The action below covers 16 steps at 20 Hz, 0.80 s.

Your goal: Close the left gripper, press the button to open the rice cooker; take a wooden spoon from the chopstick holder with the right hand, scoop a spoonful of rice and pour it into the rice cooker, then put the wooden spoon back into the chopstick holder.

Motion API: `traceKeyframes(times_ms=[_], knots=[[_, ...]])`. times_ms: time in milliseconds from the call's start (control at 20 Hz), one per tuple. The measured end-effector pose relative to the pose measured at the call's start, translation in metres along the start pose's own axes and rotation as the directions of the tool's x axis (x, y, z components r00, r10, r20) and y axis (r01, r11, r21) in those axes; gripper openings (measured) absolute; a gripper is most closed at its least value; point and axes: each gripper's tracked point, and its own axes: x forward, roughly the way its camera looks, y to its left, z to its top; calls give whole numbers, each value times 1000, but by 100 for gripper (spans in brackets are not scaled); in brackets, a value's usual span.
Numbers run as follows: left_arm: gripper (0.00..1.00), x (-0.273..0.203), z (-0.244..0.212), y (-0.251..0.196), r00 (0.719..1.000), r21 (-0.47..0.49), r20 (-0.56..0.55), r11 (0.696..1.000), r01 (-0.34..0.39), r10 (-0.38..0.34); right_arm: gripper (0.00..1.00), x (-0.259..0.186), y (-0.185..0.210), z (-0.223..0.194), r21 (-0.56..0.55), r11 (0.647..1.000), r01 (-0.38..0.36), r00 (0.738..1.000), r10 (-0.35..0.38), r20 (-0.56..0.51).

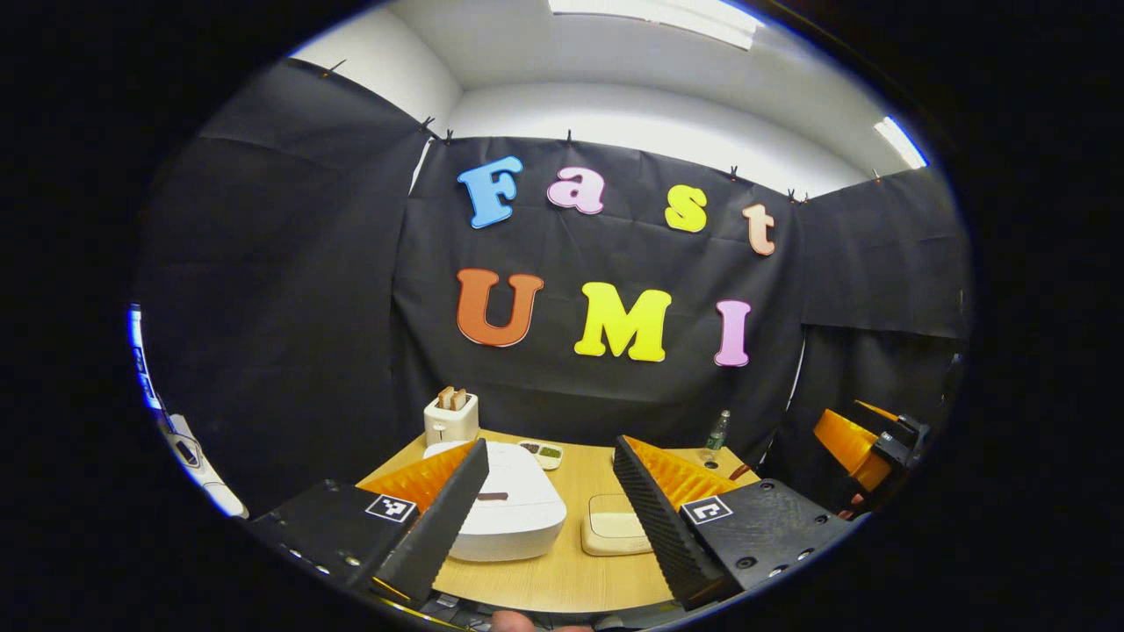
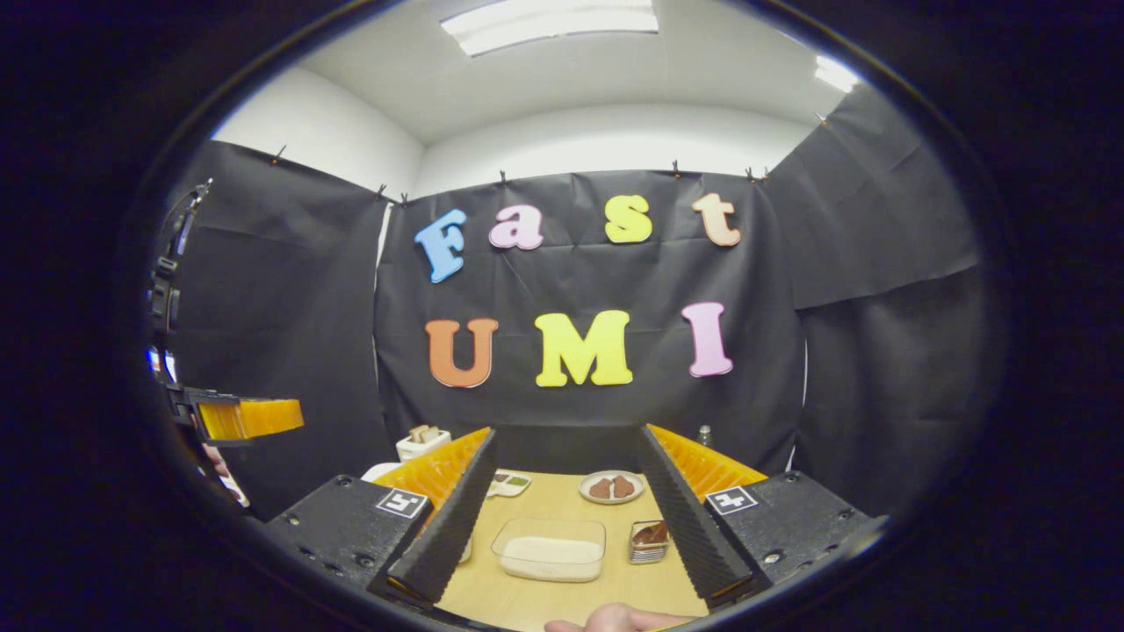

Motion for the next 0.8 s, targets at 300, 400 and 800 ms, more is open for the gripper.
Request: traceKeyframes(times_ms=[300, 400, 800], knots=[[94, -21, -8, -9, 999, 71, 53, 997, 7, -10, 100, -18, 16, -22, -1, 1000, -19, 999, 19, -32], [94, -23, -5, -7, 997, 87, 73, 996, 1, -7, 99, -19, 15, -24, 6, 1000, -16, 999, 16, -35], [94, -17, -8, -7, 996, 99, 90, 995, 5, -14, 99, -13, 18, -34, 22, 1000, -16, 998, 17, -64]])
